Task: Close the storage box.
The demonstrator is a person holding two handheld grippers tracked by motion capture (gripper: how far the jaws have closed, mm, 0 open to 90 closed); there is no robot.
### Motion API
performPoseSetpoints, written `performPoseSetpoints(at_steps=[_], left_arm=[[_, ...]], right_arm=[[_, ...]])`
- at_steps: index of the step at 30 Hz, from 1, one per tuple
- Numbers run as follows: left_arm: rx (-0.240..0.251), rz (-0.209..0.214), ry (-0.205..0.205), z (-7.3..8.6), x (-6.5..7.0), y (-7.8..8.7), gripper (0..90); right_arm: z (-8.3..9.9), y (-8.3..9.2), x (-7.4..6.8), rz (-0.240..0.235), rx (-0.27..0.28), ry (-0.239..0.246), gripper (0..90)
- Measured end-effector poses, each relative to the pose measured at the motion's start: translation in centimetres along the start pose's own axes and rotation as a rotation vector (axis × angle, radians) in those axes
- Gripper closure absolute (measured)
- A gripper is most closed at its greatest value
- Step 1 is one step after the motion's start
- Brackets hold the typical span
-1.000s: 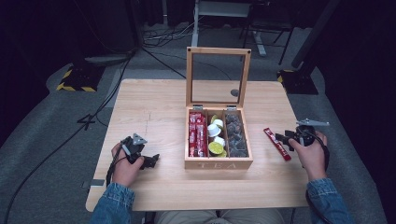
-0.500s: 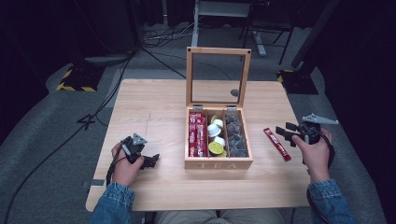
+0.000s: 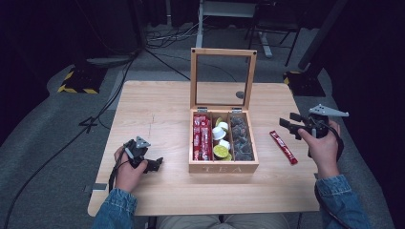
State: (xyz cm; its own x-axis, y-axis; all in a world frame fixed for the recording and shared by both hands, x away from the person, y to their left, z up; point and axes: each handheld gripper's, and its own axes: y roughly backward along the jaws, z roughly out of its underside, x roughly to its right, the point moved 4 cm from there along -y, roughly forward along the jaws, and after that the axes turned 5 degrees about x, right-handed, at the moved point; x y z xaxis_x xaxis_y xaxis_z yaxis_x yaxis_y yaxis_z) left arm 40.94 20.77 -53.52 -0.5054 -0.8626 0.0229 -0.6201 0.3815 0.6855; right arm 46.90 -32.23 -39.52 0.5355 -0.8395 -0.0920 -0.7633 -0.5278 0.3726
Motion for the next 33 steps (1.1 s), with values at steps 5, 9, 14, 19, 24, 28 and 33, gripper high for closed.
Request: performPoseSetpoints(at_steps=[5, 9, 14, 19, 24, 28, 33], left_arm=[[0.001, -0.002, 0.0, 0.0, 0.0, 0.0, 0.4], [0.001, -0.002, 0.002, 0.0, 0.0, 0.0, 0.4], [0.001, -0.002, 0.001, 0.0, 0.0, 0.0, 0.4], [0.001, -0.003, 0.0, 0.0, 0.0, 0.0, 0.4], [0.001, -0.003, 0.0, 0.0, 0.0, 0.0, 0.4], [0.001, -0.003, 0.0, 0.0, 0.0, 0.0, 0.4], [0.001, -0.003, 0.0, 0.0, 0.0, 0.0, 0.4]], right_arm=[[-2.5, -0.7, -0.6, -0.028, 0.017, 0.034, 39.0], [-3.9, -1.7, -0.9, -0.041, 0.011, 0.058, 39.0], [-5.5, -3.1, -1.1, -0.059, 0.01, 0.078, 39.0], [-7.5, -4.3, -1.1, -0.079, 0.031, 0.083, 39.0], [-9.1, -5.7, -0.9, -0.091, 0.046, 0.086, 39.0], [-10.2, -6.9, -0.6, -0.093, 0.051, 0.093, 39.0], [-11.5, -8.7, -0.3, -0.109, 0.055, 0.072, 39.3]])
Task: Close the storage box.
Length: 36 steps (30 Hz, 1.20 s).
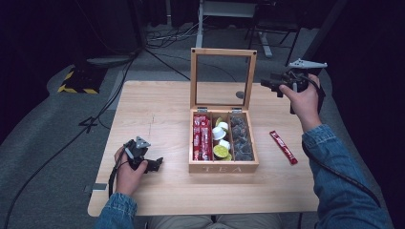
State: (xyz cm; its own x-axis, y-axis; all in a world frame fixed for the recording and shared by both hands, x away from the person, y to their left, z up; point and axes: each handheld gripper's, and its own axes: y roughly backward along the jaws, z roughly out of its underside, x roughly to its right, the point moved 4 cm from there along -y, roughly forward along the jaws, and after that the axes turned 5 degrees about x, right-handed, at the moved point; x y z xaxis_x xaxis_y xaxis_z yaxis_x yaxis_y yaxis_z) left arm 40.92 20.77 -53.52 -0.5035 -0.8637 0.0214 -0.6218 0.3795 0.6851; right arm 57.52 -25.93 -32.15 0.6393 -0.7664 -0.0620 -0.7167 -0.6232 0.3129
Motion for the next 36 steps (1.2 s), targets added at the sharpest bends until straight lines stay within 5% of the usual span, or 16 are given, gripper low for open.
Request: performPoseSetpoints(at_steps=[12, 19, 36], left_arm=[[-0.001, 0.005, 0.001, 0.0, 0.0, 0.0, 0.2], [-0.001, 0.007, 0.0, 0.0, 0.0, 0.0, 0.2], [-0.003, 0.01, -0.007, 0.0, 0.0, 0.0, 0.2]], right_arm=[[-1.6, -4.2, 1.6, -0.029, 0.011, -0.027, 39.9], [-1.8, -6.3, 2.1, -0.014, -0.022, 0.007, 41.0], [-1.6, -10.0, 2.0, -0.042, -0.062, -0.019, 42.5]])
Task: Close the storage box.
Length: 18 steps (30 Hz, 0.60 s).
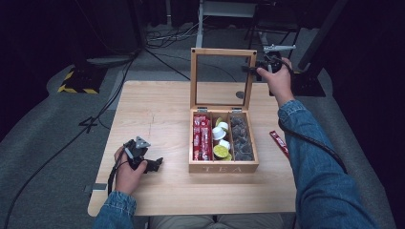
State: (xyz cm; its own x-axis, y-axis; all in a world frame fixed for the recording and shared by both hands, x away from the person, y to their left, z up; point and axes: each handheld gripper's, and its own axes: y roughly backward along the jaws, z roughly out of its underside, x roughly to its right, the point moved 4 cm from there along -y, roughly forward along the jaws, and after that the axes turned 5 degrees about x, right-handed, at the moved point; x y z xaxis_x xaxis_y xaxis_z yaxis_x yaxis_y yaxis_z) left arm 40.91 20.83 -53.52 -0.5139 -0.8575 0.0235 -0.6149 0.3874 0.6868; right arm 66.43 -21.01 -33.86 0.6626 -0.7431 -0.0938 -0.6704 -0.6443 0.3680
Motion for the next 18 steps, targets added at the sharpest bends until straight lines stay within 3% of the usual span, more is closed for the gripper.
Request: performPoseSetpoints(at_steps=[10, 18], left_arm=[[0.0, 0.001, -0.001, 0.0, 0.0, 0.0, 0.2], [-0.001, 0.0, -0.004, 0.0, 0.0, 0.0, 0.2]], right_arm=[[-0.4, 0.1, -0.2, -0.019, 0.009, -0.014, 43.2], [-0.4, 1.7, -1.4, -0.028, 0.028, 0.0, 43.4]])
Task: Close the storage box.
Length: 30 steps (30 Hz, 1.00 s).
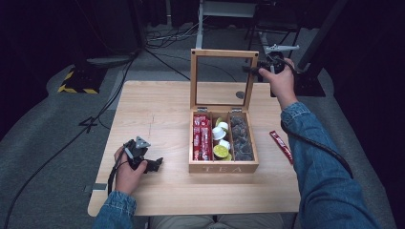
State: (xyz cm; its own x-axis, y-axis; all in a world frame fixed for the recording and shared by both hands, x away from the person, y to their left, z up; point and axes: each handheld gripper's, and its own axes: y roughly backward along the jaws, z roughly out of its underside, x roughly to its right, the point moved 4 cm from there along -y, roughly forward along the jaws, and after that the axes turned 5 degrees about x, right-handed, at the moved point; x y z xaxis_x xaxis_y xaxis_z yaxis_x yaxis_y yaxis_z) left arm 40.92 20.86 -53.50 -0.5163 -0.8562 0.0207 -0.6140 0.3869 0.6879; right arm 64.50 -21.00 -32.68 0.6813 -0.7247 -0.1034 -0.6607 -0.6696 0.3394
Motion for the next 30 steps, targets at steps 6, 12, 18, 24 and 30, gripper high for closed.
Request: performPoseSetpoints(at_steps=[6, 12, 18, 24, 30], left_arm=[[0.0, 0.0, 0.002, 0.0, 0.0, 0.0, 0.2], [0.0, 0.0, 0.004, 0.0, 0.0, 0.0, 0.2], [0.002, 0.0, 0.004, 0.0, 0.0, 0.0, 0.3], [0.003, 0.001, 0.004, 0.0, 0.0, 0.0, 0.3], [0.002, 0.0, 0.004, 0.0, 0.0, 0.0, 0.3]], right_arm=[[0.1, 1.6, -1.3, -0.006, 0.003, 0.029, 44.2], [0.3, 3.6, -2.8, -0.025, 0.002, 0.051, 45.4], [0.6, 5.1, -4.1, -0.036, -0.011, 0.057, 47.3], [0.5, 6.5, -5.1, -0.046, -0.016, 0.066, 47.0], [0.2, 7.8, -6.3, -0.024, -0.039, 0.109, 46.9]])
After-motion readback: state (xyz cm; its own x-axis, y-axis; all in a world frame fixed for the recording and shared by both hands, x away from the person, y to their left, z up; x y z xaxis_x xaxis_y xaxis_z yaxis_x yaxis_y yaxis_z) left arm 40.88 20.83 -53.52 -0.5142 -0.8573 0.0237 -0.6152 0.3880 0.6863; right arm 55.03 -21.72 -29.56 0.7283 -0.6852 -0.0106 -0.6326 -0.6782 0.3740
